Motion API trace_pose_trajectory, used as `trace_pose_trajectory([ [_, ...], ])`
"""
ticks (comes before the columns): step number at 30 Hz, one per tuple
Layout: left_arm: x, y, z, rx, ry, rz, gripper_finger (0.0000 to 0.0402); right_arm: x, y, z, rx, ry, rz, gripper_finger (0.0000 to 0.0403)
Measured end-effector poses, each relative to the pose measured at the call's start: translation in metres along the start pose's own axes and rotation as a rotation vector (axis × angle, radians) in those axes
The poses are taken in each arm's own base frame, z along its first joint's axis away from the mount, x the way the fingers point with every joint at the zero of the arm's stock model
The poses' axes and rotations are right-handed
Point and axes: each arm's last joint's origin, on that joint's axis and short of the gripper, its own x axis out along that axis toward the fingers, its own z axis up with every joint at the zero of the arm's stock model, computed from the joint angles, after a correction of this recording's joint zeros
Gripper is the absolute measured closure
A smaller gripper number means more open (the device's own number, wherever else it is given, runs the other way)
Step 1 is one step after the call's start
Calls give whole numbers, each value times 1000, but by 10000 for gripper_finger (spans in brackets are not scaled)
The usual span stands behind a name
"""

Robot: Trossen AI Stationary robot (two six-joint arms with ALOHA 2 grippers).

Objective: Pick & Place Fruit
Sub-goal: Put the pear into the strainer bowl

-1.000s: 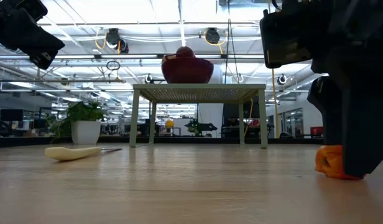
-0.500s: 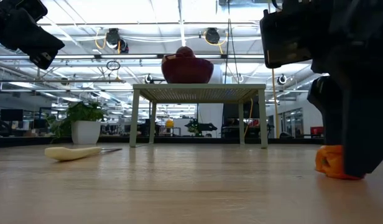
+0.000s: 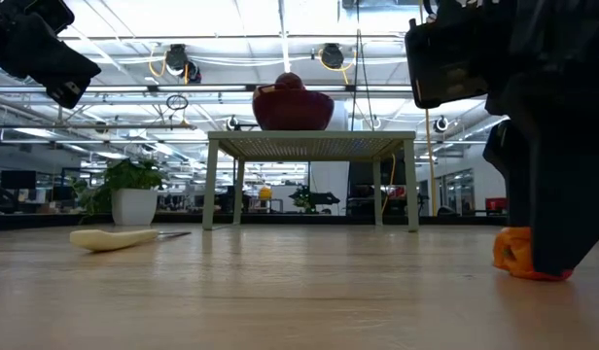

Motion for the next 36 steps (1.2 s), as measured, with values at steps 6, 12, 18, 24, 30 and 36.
trace_pose_trajectory([
  [6,0,0,0,-3,0,0,380,0,0,0,6,0,1,182],
  [12,0,0,0,-3,0,0,380,0,0,0,4,3,-1,196],
  [18,0,0,0,-3,0,0,380,0,-1,0,1,5,-9,237],
  [24,0,0,0,2,0,1,380,0,-3,0,3,10,-20,282],
  [30,0,0,0,2,0,1,380,-5,-2,2,13,0,-5,305],
  [36,0,0,0,2,-1,3,380,-36,-5,18,82,-77,85,306],
])
